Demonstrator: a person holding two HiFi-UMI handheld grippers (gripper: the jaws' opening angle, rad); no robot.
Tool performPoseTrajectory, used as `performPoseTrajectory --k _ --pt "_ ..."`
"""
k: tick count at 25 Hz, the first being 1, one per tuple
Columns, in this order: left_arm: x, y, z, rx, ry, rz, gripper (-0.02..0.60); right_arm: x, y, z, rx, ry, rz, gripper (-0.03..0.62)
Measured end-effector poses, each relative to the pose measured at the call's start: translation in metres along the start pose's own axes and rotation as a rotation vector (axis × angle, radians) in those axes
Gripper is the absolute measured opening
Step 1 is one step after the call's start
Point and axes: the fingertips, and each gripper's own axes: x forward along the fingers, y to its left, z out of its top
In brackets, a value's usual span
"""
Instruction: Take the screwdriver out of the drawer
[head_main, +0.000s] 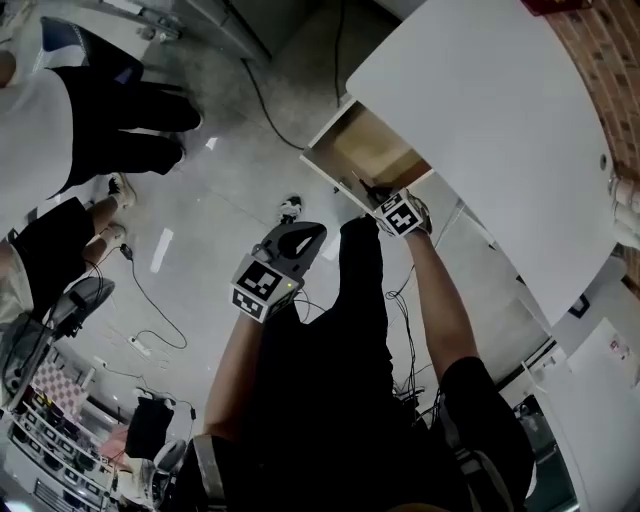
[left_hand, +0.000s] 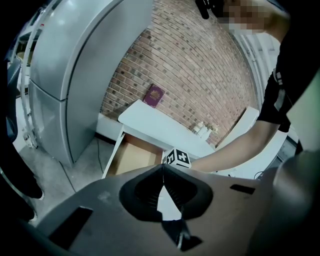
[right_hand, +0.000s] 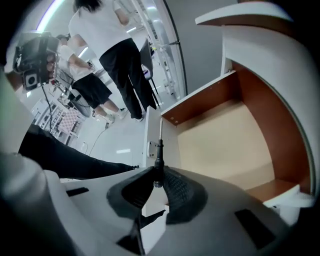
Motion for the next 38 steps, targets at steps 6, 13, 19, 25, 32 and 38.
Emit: performPoseTrajectory --k 6,13,19,25,32,38 --pt "-0.004 -0.028 0.006 -0.003 0.016 -0.070 0.017 -0.060 0.007 0.016 0.061 -0.104 -0.059 0.112" --pt "0.000 -0.059 0.022 0.042 0.013 -0.140 0.017 -0.143 0.018 0.023 0.124 -0.262 -0.144 0.112" --pt "-0.006 -0.075 0.025 0.083 0.039 -0.186 0.017 -0.199 0.044 0.019 0.199 -0.391 -0.206 0.112" --pt "-0.016 -0.082 0.031 0.134 0.058 -0.211 0.017 -0.227 0.071 0.017 0.296 -0.501 -0.227 0.112" --pt "-0.026 -0.091 0.038 0.171 0.050 -0.230 0.017 -0.261 0.098 0.026 0.335 -0.634 -0.241 0.112" --pt "-0.036 -0.098 0.043 0.182 0.025 -0.232 0.017 -0.270 0.109 0.030 0.318 -0.663 -0.255 0.114"
